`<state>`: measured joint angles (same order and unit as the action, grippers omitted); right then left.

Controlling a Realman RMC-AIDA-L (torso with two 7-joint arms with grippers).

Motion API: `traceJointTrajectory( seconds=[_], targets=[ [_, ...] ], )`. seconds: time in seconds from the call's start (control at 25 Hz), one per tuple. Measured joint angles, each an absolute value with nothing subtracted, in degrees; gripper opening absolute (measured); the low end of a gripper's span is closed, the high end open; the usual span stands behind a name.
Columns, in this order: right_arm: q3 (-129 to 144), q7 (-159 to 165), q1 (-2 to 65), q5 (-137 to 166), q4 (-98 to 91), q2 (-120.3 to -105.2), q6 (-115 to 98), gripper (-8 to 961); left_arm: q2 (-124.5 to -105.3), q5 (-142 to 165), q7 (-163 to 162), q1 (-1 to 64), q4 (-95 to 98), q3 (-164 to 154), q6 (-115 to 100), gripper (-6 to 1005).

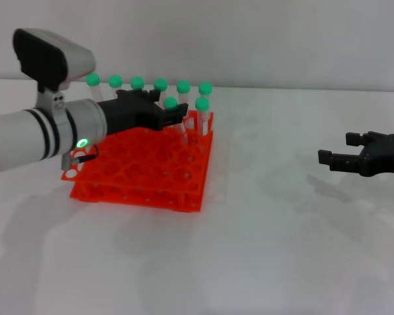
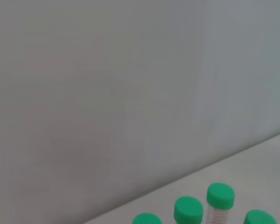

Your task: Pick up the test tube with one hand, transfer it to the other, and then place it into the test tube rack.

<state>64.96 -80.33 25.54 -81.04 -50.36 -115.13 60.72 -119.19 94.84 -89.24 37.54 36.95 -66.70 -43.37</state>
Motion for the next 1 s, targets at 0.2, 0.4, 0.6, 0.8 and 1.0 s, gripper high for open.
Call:
traceJointTrajectory(
  seconds=[0.2, 0.4, 0.6, 0.8, 1.0],
  targets=[
    [64.8, -80.4, 25.0, -81.4, -50.4, -115.14, 61.0, 873, -119.29, 91.5, -89.2, 30.8, 44.5, -66.8, -48.3, 655],
    [64.3, -81.7, 24.0, -81.6, -50.4, -115.14, 60.8, 873, -119.21, 85.7, -84.5, 22.6, 48.8, -66.8, -53.4, 831],
    [62.3, -86.4, 21.6, -83.7, -50.1, -115.29, 60.8, 873, -119.31, 73.9, -71.8, 15.9, 47.4, -66.4, -57.6, 893],
    [59.1, -95.2, 18.5, -91.0, -46.5, -115.23, 62.5, 873, -119.26, 57.1, -57.3, 12.2, 40.3, -66.1, -63.7, 891],
    [48.1, -118.6, 17.2, -102.6, -31.2, -114.99, 75.2, 873, -119.07, 46.0, -49.8, 11.8, 32.5, -66.0, -68.3, 889]
  ],
)
